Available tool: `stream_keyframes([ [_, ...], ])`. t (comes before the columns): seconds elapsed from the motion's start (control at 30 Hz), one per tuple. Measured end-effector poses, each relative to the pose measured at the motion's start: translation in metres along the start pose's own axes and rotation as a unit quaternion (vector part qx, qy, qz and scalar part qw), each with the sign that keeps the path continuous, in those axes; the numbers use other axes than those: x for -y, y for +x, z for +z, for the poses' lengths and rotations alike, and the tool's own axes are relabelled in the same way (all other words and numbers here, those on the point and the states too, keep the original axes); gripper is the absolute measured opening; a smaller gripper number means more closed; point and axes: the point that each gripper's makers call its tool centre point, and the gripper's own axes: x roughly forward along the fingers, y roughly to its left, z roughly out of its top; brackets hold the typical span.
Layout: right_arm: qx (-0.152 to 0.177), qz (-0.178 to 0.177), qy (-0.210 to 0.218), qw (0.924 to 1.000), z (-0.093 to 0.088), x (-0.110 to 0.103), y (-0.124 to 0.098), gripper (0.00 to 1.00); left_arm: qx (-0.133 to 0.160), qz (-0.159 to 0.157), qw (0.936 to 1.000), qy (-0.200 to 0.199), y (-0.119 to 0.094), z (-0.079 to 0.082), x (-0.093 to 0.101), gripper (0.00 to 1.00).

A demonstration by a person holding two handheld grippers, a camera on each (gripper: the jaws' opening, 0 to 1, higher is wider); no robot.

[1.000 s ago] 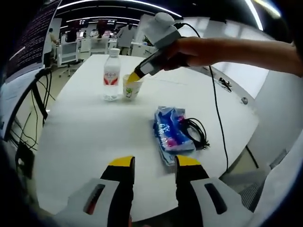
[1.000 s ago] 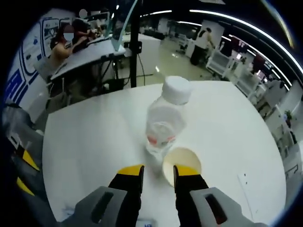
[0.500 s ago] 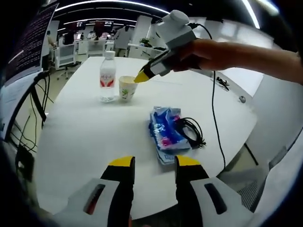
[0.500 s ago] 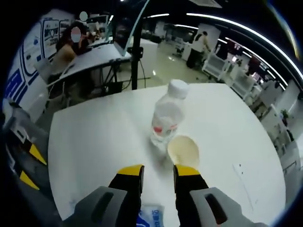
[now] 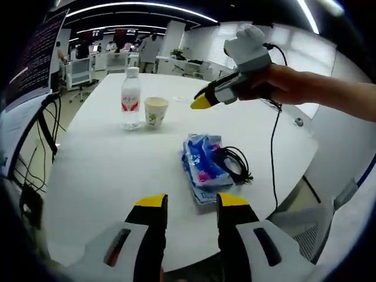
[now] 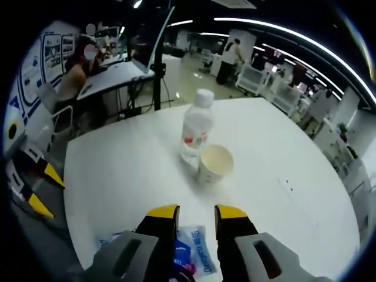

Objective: Arrange the tabletop items into an orderly group along one side of the table until the central work area is clear of visible clutter.

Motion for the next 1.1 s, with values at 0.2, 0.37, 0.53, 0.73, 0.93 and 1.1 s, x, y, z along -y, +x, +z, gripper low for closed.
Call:
stream_keyframes([
  [0.2,0.0,-0.019,0.019,0.9997,-0.024,-0.001,-0.021,0.22,-0.002,-0.003,1.0,0.004,0.0,0.0,0.002,0.32],
  [0.37,-0.005,-0.029,0.034,0.999,-0.045,-0.001,-0.034,0.22,-0.005,-0.007,0.9999,0.009,0.002,-0.001,0.003,0.32],
  [0.53,-0.018,-0.038,0.036,0.9985,-0.066,-0.004,-0.044,0.22,-0.008,-0.012,0.9998,0.016,0.005,0.0,0.008,0.32],
  [0.73,-0.028,-0.052,0.054,0.9968,-0.093,-0.009,-0.056,0.22,-0.007,-0.023,0.9997,0.004,0.007,0.0,0.016,0.32],
  [0.93,-0.037,-0.055,0.096,0.9931,-0.127,-0.028,-0.07,0.22,-0.019,-0.035,0.9991,0.011,0.01,-0.006,0.029,0.31],
  [1.1,-0.048,-0.063,0.135,0.9877,-0.159,-0.04,-0.085,0.21,-0.032,-0.05,0.998,0.022,0.021,-0.013,0.033,0.31],
])
